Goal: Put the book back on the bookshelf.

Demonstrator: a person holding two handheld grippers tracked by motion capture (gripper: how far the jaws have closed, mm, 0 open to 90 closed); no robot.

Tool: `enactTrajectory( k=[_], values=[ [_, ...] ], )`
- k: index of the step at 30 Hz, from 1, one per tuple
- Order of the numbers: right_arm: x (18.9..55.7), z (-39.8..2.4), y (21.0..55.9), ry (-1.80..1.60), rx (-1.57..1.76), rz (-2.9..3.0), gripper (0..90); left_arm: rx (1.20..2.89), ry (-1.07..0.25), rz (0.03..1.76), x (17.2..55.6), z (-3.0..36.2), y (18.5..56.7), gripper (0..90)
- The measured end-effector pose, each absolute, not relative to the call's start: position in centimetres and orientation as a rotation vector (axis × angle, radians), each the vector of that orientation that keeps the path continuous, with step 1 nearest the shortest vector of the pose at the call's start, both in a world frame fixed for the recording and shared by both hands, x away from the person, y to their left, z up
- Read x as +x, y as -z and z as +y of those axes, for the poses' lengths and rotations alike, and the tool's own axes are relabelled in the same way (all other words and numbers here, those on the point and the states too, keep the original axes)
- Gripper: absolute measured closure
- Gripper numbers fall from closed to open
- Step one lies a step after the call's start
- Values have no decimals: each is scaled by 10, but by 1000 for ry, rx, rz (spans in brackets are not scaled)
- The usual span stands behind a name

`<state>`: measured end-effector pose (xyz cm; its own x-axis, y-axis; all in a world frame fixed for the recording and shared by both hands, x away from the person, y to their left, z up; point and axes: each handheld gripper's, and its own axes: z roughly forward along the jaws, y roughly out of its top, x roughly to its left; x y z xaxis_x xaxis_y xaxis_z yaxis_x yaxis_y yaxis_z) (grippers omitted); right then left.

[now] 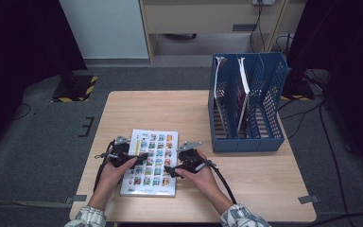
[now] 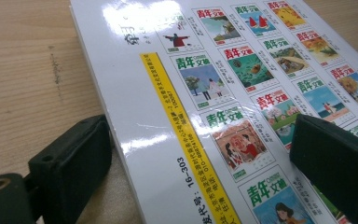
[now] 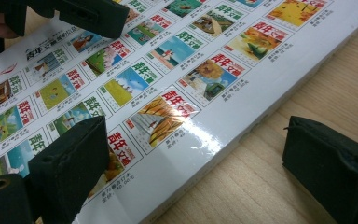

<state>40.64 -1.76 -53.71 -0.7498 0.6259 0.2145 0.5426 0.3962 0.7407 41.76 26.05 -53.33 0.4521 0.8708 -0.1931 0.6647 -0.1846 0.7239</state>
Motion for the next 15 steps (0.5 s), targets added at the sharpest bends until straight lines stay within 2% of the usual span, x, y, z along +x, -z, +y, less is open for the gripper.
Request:
enactTrajectory(
  k=[5,9,10,15],
  values=[
    [405,-16,538,-1297,1045,2542,74,1936,-331,1285,418,263,532,67],
    [403,-12,538,-1305,1032,2555,72,1916,-319,1315,418,265,530,122],
    [401,-10,538,-1297,1031,2559,63,1909,-314,1330,418,267,529,163],
    [401,-10,538,-1299,1035,2551,62,1890,-320,1354,417,268,525,216]
  ],
)
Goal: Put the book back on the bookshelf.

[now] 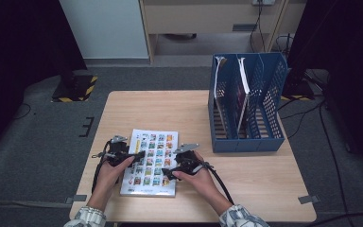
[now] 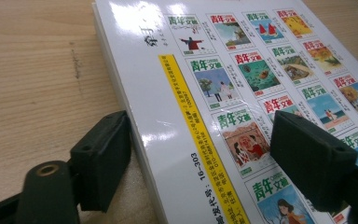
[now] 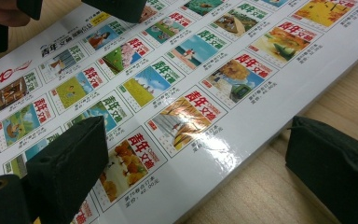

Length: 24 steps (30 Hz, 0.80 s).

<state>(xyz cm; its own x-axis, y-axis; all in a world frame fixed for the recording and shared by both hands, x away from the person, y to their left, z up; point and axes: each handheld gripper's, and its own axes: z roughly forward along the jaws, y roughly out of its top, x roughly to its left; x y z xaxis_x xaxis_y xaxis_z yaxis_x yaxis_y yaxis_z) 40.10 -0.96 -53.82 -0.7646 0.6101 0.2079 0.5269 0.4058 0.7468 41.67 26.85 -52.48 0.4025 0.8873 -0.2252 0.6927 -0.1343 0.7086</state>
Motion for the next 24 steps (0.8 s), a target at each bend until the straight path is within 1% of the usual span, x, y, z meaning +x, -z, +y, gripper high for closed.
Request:
enactTrajectory(
  k=[1,3,6,7,9,10,11,12,15,19,22,24],
  values=[
    [401,-10,538,-1297,1036,2554,58,1869,-316,1357,416,270,522,256],
    [400,-10,538,-1296,1040,2555,56,1837,-311,1353,414,272,518,290],
    [400,-10,538,-1298,1043,2552,56,1828,-310,1334,412,274,512,331],
    [400,-10,538,-1298,1043,2552,56,1828,-304,1330,411,275,511,331],
    [400,-10,538,-1297,1045,2552,56,1829,-262,1307,409,278,508,365],
    [400,-10,538,-1298,1041,2551,56,1829,-212,1286,407,279,507,377],
    [400,-10,538,-1298,1044,2554,56,1829,-212,1286,407,279,507,387],
    [400,-10,538,-1297,1044,2556,56,1845,-170,1261,405,278,507,406],
    [400,-10,538,-1295,1043,2556,56,1866,-173,1248,404,275,507,415],
    [400,-10,538,-1297,1043,2556,56,1867,-184,1267,406,272,507,479],
    [400,-10,538,-1298,1045,2551,55,1890,-209,1255,406,267,507,506],
    [400,-10,538,-1297,1046,2553,55,1891,-209,1255,406,267,507,506]
  ],
)
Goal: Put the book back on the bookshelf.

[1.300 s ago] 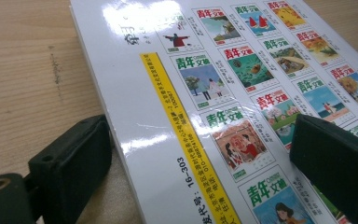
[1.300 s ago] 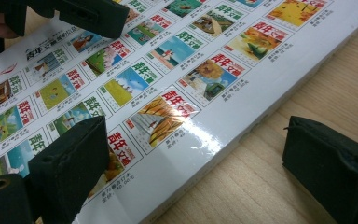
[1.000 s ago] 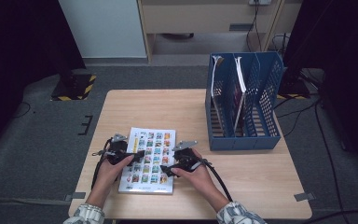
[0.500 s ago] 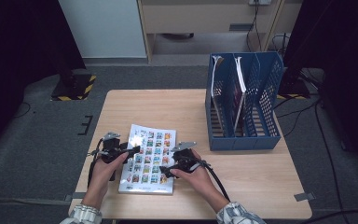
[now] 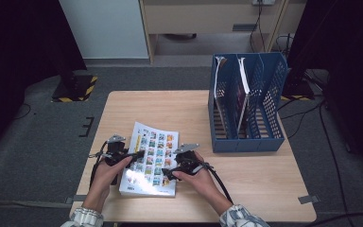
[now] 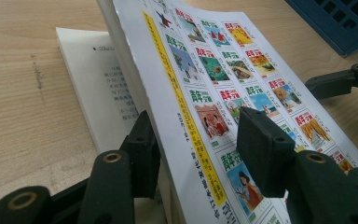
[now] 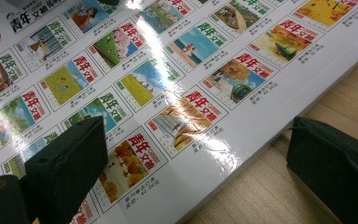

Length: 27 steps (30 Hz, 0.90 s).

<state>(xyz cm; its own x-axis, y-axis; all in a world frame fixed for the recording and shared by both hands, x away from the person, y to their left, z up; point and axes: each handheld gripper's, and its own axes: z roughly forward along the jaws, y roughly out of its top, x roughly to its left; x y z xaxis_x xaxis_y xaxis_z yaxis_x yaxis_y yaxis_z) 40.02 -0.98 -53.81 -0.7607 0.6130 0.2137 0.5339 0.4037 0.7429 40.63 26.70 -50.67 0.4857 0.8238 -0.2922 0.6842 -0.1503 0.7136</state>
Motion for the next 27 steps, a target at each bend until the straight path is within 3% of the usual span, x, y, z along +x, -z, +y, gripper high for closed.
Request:
enactTrajectory(
  k=[8,17,21,24,27],
  values=[
    [400,-10,538,-1298,1044,2553,55,1894,-262,1256,405,265,500,633],
    [400,-10,538,-1294,1042,2554,55,1843,-245,1229,401,261,491,710],
    [400,-10,538,-1293,1043,2554,55,1871,-267,1246,402,258,494,676],
    [400,-10,538,-1294,1047,2556,54,1912,-290,1254,406,256,499,586],
    [400,-10,538,-1294,1047,2553,54,1913,-311,1256,406,255,501,638]
  ],
)
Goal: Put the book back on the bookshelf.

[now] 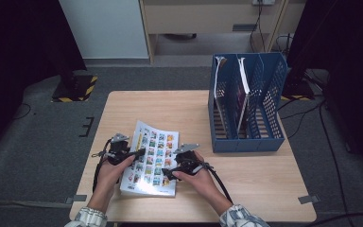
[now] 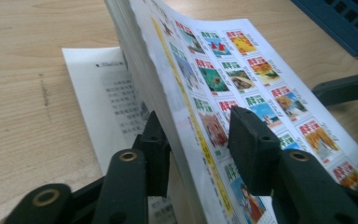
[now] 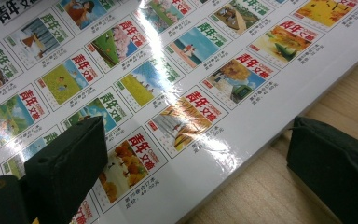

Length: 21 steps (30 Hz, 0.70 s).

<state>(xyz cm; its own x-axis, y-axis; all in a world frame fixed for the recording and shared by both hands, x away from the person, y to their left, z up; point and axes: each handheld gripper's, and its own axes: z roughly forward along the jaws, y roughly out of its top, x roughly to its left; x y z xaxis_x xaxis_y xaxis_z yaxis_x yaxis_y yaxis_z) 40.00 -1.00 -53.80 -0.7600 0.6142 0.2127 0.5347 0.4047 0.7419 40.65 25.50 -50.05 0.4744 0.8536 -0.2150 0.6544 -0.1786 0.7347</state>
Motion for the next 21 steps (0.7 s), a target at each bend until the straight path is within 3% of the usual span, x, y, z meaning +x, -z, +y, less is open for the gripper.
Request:
enactTrajectory(
  k=[14,21],
  values=[
    [400,-11,538,-1295,1033,2558,53,1888,-440,1211,396,249,497,762],
    [400,-13,538,-1307,1022,2571,52,1826,-474,1094,386,246,483,792]
  ],
)
